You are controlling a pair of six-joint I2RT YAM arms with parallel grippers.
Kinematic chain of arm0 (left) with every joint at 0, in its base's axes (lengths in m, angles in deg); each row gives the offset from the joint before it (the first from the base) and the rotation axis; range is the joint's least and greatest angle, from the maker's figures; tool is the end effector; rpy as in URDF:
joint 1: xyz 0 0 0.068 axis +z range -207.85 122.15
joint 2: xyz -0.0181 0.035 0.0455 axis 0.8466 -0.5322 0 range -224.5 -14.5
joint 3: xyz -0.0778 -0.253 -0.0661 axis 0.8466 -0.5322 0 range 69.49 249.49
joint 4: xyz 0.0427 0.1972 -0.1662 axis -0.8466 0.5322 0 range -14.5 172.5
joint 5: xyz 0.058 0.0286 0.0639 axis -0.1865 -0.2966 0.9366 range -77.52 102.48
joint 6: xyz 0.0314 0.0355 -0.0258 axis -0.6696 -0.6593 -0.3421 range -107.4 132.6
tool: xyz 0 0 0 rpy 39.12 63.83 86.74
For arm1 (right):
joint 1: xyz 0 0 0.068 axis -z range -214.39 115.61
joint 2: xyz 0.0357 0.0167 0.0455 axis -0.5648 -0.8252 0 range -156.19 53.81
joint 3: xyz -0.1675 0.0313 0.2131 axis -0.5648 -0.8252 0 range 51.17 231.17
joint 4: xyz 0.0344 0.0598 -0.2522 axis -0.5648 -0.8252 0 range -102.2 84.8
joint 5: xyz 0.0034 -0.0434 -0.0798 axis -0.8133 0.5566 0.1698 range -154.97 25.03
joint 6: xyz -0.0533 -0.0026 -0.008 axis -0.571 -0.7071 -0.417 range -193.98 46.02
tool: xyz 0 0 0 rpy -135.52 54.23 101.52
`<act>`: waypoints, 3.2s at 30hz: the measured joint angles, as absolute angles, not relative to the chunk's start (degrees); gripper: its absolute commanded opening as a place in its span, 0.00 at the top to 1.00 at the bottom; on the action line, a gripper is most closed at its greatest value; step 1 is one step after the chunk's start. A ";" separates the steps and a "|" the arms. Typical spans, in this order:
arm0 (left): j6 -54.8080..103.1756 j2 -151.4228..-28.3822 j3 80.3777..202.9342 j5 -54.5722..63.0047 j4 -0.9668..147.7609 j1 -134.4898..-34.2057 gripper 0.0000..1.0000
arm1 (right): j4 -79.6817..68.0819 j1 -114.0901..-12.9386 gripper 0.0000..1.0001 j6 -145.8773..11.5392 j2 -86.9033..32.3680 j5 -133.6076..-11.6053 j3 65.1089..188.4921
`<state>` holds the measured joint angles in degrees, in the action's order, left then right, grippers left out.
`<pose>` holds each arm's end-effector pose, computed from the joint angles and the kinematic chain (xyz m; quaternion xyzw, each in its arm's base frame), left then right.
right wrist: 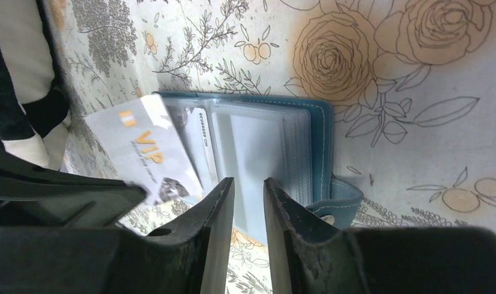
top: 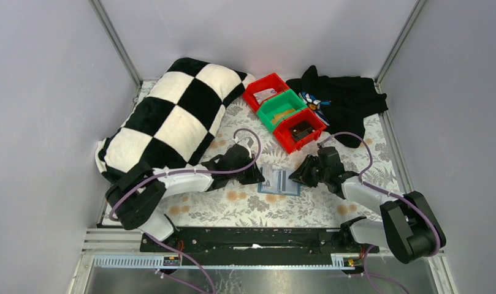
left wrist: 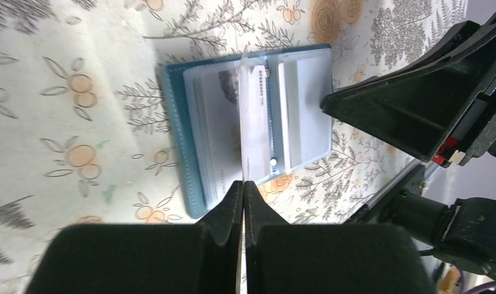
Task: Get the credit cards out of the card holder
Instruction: Remove the credit card from the card holder, then move the storage box to the center of the board, then place the credit card in the storage box.
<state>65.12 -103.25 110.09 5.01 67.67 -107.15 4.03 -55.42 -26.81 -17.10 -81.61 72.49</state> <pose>0.1959 -0.2347 0.1643 0.0020 0.9060 -0.3626 0.2185 0.2021 0.0887 0.1453 0.1439 0.8885 0.3417 0.2703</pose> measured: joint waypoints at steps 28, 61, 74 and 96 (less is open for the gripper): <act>21.64 -120.47 161.43 -16.52 94.20 -79.08 1.00 | -23.99 -55.32 0.60 -35.57 -8.56 -71.45 86.74; 19.70 -161.87 196.64 -37.45 87.01 -71.59 1.00 | -29.78 -55.32 0.60 -35.59 -20.18 -70.07 95.50; 10.49 -157.12 190.30 -38.31 95.51 -73.99 1.00 | -29.78 -55.32 0.61 -35.57 -20.18 -70.11 95.50; 12.64 -155.86 201.34 -33.80 99.42 -75.28 1.00 | -29.76 -55.32 0.61 -35.55 -20.18 -70.46 95.46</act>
<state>12.64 -155.86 201.34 -33.80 99.42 -75.28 -29.76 -55.32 -35.55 -20.18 -70.46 95.46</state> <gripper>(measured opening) 0.005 0.390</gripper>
